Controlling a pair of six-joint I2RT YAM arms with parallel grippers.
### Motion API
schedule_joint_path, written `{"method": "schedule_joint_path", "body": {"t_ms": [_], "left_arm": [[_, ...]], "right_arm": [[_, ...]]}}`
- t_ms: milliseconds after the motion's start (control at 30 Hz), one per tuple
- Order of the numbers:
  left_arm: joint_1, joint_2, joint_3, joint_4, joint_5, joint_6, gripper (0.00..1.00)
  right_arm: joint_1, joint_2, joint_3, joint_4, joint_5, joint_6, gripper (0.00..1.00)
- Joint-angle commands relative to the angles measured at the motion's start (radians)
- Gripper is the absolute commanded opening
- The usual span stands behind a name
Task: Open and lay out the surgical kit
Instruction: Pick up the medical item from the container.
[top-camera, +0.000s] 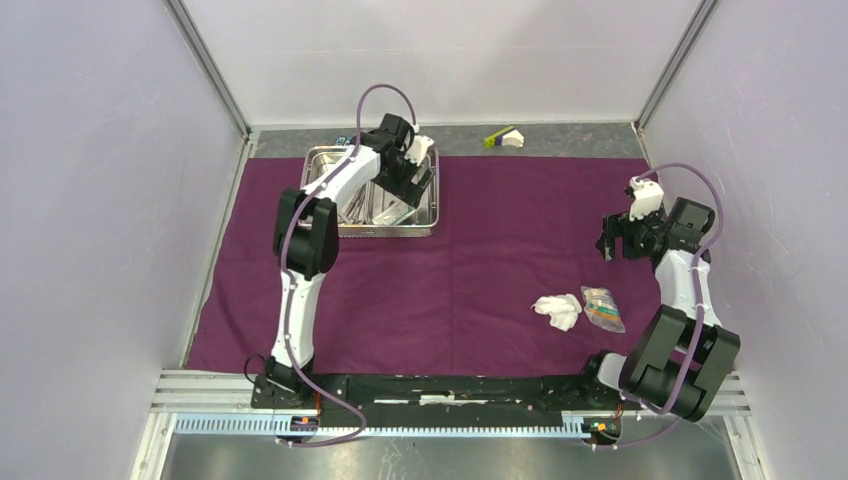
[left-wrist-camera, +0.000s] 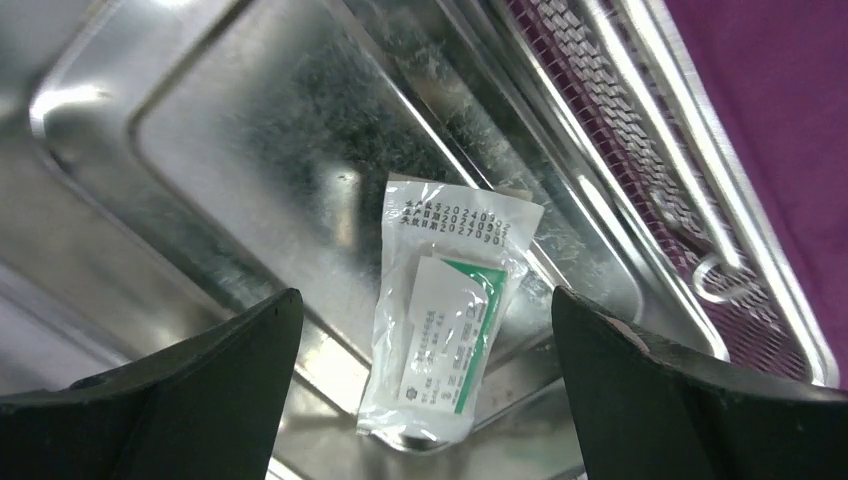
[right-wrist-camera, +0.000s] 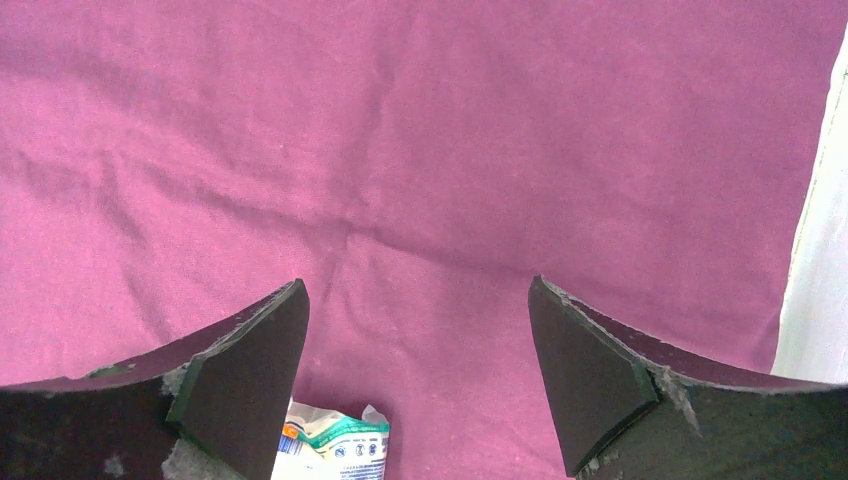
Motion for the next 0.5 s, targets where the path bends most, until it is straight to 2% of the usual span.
{"method": "schedule_joint_path", "body": {"t_ms": [0, 267, 467], "left_arm": [[0.003, 0.044, 0.037, -0.017, -0.033, -0.022, 1.00], [0.005, 0.039, -0.056, 0.035, -0.036, -0.042, 0.96], [0.005, 0.006, -0.156, 0.118, -0.054, -0.074, 0.85]], "right_arm": [[0.001, 0.008, -0.001, 0.028, 0.018, -0.016, 0.88], [0.001, 0.037, 0.007, 0.022, 0.034, -0.028, 0.88], [0.001, 0.058, 0.020, 0.015, 0.031, -0.038, 0.88]]}}
